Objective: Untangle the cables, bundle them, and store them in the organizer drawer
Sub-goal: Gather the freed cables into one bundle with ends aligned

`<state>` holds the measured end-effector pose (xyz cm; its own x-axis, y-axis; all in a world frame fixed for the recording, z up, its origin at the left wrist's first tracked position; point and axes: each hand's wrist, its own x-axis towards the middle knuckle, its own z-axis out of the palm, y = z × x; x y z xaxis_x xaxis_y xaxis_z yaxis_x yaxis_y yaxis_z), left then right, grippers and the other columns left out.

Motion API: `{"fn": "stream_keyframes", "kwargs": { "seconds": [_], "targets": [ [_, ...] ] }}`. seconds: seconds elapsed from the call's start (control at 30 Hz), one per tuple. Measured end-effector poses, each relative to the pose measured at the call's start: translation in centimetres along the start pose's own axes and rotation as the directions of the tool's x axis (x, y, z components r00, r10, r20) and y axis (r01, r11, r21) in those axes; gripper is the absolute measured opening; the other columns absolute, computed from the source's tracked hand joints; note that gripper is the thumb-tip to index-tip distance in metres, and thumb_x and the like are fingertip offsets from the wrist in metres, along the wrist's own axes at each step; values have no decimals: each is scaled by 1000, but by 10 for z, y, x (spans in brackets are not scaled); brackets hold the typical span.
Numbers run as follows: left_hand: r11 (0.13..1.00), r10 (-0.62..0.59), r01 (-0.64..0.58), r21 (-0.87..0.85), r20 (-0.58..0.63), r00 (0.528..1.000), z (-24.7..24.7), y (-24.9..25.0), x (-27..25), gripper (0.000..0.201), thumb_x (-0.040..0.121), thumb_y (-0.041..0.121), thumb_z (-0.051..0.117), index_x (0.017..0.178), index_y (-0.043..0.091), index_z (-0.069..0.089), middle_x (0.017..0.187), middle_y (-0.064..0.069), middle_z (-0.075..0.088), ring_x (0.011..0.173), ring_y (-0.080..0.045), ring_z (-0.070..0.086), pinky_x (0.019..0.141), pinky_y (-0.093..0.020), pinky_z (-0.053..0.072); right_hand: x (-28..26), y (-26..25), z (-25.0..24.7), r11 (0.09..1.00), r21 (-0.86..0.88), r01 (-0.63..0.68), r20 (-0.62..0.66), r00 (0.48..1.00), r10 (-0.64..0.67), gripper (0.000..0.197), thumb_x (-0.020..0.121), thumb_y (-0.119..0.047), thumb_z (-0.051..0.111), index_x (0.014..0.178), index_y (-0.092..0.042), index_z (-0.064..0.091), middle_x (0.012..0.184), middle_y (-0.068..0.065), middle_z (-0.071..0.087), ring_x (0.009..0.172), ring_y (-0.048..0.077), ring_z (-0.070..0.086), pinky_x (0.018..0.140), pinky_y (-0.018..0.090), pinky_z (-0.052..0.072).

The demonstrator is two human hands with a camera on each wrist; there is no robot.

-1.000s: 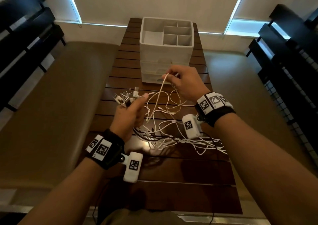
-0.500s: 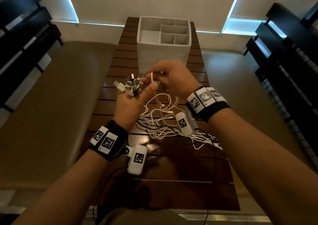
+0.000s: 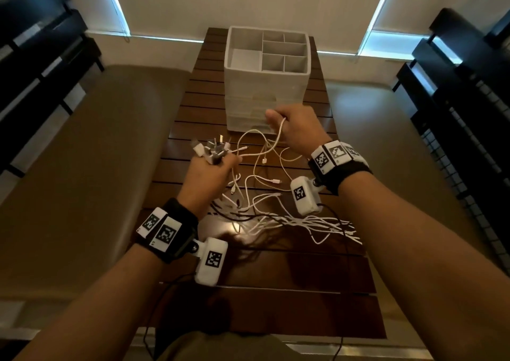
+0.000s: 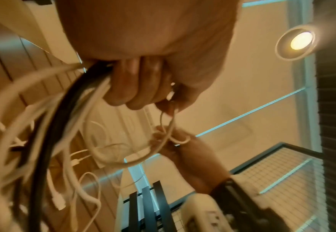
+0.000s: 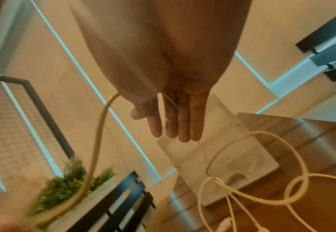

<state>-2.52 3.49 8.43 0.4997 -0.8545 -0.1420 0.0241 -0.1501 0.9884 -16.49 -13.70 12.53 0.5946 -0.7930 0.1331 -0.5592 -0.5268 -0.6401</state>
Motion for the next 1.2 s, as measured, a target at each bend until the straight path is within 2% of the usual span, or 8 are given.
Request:
{"fn": "stream_keyframes", "kwargs": {
  "seconds": [0.2,0.37,0.47,0.6,0.77,0.9,1.07,1.2],
  "targets": [
    [999,-33,27,-39,-147,989,0,-6,10,20,87,27,85,81,17,68,47,17,52,44,2,47,46,-14,39,-1,-22,-23,970,50,239,-64,970,-236,36,94,8,60,121,-12,72,115,2,72,105,10,68,92,16,55],
    [987,131,-141,-80,-125,983,1,10,6,48,81,35,88,122,13,73,97,2,81,96,-9,77,85,-22,59,-9,-33,-24,941,-122,316,13,949,-316,44,96,3,59,135,-17,67,122,7,72,111,18,67,94,22,53],
    [980,151,-173,-101,-192,970,3,13,5,19,90,35,80,99,19,76,72,17,73,71,6,67,69,-12,50,-8,-35,-23,928,-246,281,81,960,-270,46,97,5,60,137,-15,65,130,9,69,116,22,66,101,35,55],
    [993,95,-110,-46,-248,964,1,3,12,33,93,35,78,93,2,78,54,15,53,49,1,47,52,-14,41,-11,-39,-26,894,25,447,-298,857,-420,38,100,2,54,133,-11,67,122,9,72,102,15,70,91,22,57],
    [999,38,-35,13,-279,960,1,-7,20,6,89,16,79,85,12,78,62,9,58,48,-1,43,49,-21,40,-8,-10,-13,935,-315,165,289,955,-71,39,103,-2,52,135,-17,69,114,8,75,100,22,70,91,36,56],
    [998,64,-66,4,-322,945,2,-7,20,14,85,22,87,82,18,73,67,12,67,58,1,59,57,-14,50,-13,-10,-6,953,-260,158,137,982,-126,56,102,3,50,148,-27,56,118,4,74,89,3,65,79,17,47],
    [973,226,-227,31,-307,925,8,4,15,22,90,22,83,110,24,74,95,16,74,80,14,65,72,-6,49,-15,-3,4,876,-455,159,138,985,-107,64,102,1,46,155,-35,45,121,12,74,107,32,70,92,45,58],
    [924,341,-330,195,-27,940,19,8,12,9,94,19,78,101,24,73,94,12,74,84,8,69,75,-13,51,-21,-18,9,924,-204,324,171,941,-293,59,100,-4,60,154,-24,48,104,0,73,87,5,63,80,15,48]
  ]
}}
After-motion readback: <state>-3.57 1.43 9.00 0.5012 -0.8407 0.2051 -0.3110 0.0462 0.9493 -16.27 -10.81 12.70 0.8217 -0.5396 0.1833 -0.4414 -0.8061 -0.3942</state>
